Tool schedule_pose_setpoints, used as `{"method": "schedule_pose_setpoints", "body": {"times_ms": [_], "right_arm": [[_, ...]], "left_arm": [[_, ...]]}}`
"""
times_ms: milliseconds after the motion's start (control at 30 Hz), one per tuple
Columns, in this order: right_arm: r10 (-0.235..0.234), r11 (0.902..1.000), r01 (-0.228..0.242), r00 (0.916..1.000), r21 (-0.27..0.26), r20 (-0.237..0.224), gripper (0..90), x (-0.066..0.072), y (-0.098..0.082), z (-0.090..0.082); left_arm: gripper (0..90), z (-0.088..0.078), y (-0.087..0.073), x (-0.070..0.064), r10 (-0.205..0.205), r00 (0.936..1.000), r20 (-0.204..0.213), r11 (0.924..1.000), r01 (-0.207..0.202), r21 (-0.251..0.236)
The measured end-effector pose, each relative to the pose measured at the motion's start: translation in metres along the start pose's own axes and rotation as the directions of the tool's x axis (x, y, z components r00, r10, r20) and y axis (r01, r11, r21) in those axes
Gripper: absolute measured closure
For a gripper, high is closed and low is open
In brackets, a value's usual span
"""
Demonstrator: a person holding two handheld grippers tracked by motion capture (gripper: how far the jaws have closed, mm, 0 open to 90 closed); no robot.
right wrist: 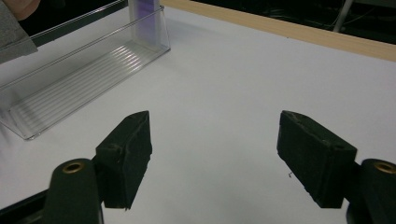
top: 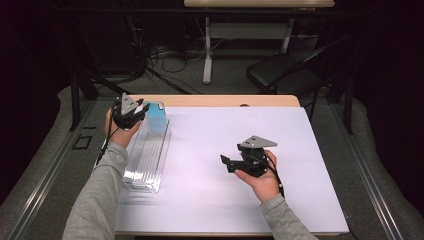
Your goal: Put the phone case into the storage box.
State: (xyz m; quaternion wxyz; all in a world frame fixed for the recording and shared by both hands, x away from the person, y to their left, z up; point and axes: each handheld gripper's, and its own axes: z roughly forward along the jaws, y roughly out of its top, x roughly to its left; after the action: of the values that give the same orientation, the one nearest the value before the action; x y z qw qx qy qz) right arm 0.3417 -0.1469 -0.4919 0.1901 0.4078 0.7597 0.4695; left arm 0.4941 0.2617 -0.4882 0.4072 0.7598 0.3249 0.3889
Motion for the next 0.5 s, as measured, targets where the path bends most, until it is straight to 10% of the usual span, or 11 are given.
{"method": "schedule_pose_setpoints", "body": {"times_ms": [500], "right_arm": [[-0.002,1.0000,0.002,1.0000,-0.006,-0.001,26.1,0.0012,0.0004,-0.0007]], "left_arm": [[47.0,-0.0028,0.0018,0.0010,-0.017,0.9997,-0.017,0.9998,0.017,-0.003]]}}
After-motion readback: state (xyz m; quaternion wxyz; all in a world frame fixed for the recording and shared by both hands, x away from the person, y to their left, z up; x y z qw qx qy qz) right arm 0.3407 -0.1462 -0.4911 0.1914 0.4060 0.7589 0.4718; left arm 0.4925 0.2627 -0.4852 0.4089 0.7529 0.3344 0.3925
